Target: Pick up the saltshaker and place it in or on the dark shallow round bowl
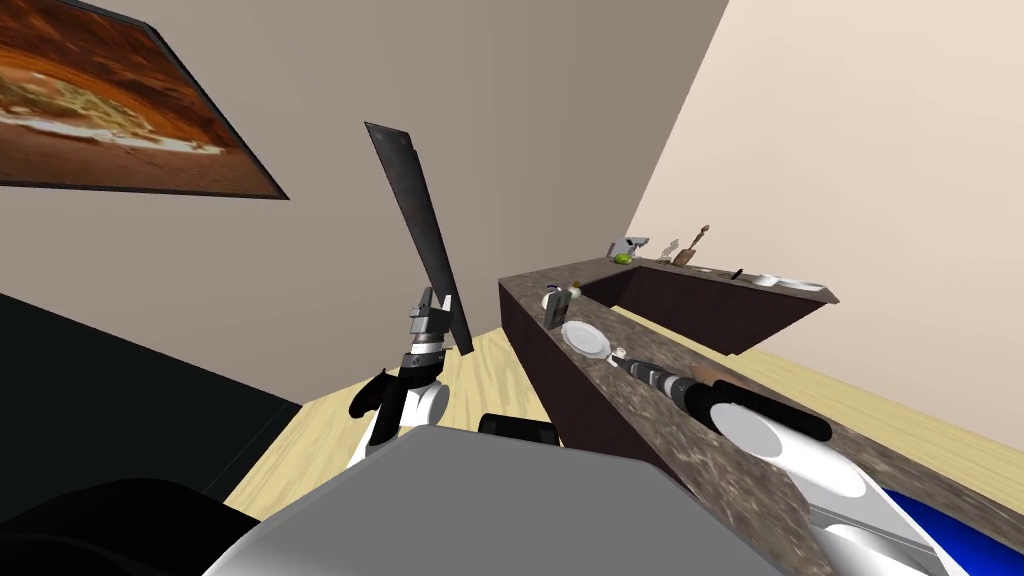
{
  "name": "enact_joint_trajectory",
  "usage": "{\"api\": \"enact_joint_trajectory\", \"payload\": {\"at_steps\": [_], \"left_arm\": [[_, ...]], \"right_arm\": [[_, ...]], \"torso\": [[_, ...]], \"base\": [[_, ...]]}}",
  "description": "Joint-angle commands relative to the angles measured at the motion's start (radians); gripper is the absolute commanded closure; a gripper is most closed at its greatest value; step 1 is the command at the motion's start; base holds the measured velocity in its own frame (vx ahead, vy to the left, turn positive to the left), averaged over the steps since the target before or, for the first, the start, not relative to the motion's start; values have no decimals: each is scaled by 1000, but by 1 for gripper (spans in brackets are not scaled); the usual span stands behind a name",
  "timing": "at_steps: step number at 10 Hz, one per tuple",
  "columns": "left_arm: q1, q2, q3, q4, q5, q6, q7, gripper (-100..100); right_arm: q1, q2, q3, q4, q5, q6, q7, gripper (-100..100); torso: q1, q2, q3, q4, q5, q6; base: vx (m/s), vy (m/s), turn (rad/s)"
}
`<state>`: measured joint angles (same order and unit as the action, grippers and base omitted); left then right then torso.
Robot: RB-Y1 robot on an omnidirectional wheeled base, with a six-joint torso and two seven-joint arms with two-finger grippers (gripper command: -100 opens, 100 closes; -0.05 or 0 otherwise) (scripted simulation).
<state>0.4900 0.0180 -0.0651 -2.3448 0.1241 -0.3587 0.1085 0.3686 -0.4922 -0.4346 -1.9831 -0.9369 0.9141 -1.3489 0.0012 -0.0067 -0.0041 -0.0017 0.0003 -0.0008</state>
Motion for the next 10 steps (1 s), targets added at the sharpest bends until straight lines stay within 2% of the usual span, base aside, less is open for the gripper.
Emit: {"api": "enact_joint_trajectory", "payload": {"at_steps": [1, 6, 8, 9, 10], "left_arm": [[0, 0, 0, 0, 0, 0, 0, 0], [0, 0, 0, 0, 0, 0, 0, 0], [0, 0, 0, 0, 0, 0, 0, 0], [0, 0, 0, 0, 0, 0, 0, 0], [0, 0, 0, 0, 0, 0, 0, 0]], "right_arm": [[-3, -8, -13, 15, -16, 48, -29, -100], [-4, -36, -57, 50, -67, 182, -124, -100], [-5, -47, -72, 60, -81, 219, -152, -100], [-3, -43, -68, 54, -77, 206, -141, -100], [-3, -44, -69, 54, -78, 210, -144, 0]], "torso": [[0, 0, 0, 0, 0, 0], [-2, -1, -1, 0, 0, 0], [-2, 0, 0, 0, 0, 0], [-3, 1, 0, 0, -1, 0], [-3, 3, 2, 1, -1, 0]], "base": [[78, 35, -47], [109, 26, -58], [87, 3, -42], [36, -4, -7], [7, 0, 3]]}}
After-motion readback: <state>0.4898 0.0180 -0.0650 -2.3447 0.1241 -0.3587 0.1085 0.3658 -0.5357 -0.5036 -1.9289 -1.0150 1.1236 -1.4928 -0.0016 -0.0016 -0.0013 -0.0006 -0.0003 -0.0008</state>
